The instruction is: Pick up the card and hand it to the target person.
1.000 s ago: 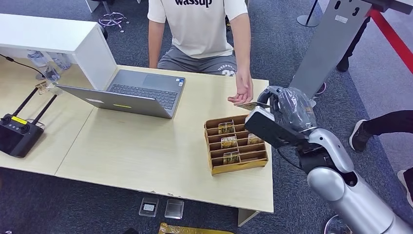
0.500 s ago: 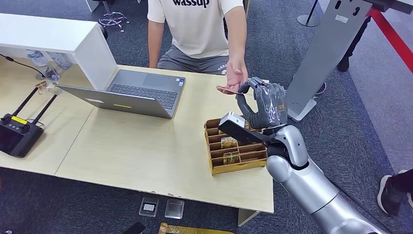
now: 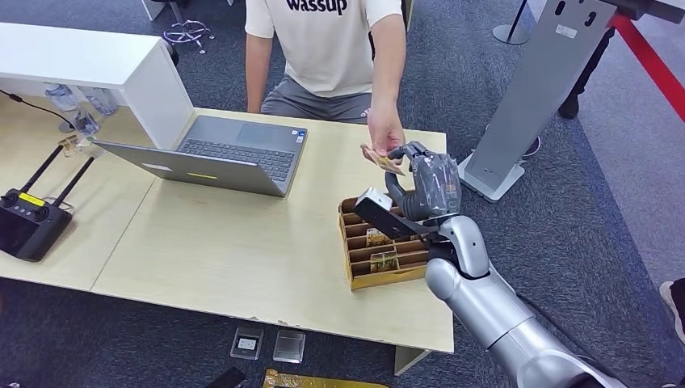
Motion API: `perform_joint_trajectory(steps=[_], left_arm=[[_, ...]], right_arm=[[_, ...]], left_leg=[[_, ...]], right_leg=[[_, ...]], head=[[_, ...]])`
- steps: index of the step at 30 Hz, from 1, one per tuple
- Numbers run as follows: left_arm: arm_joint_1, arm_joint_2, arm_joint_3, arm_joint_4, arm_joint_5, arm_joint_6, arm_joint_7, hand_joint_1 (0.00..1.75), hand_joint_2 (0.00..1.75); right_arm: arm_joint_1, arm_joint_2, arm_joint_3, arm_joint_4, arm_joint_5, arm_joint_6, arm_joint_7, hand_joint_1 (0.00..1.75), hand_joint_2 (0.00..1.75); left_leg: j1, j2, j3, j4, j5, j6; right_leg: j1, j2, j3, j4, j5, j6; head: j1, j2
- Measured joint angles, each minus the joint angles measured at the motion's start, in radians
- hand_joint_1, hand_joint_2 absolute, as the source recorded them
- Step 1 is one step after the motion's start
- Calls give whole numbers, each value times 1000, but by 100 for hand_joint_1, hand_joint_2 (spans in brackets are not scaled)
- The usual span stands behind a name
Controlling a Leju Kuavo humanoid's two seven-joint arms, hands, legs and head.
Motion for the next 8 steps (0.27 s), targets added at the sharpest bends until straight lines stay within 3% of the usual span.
perform_joint_trajectory(steps=[2, 8], left_arm=[[0, 0, -3, 0, -2, 2, -4, 0, 0], [4, 0, -5, 0, 14, 33, -11, 0, 0]], right_arm=[[1, 6, -2, 12, -23, 4, -12, 0, 175], [13, 15, -27, 17, -161, 42, -79, 0, 175]], left_leg=[[0, 0, 0, 0, 0, 0], [0, 0, 0, 0, 0, 0]], right_leg=[[0, 0, 0, 0, 0, 0], [0, 0, 0, 0, 0, 0]], head=[[0, 0], [0, 0]])
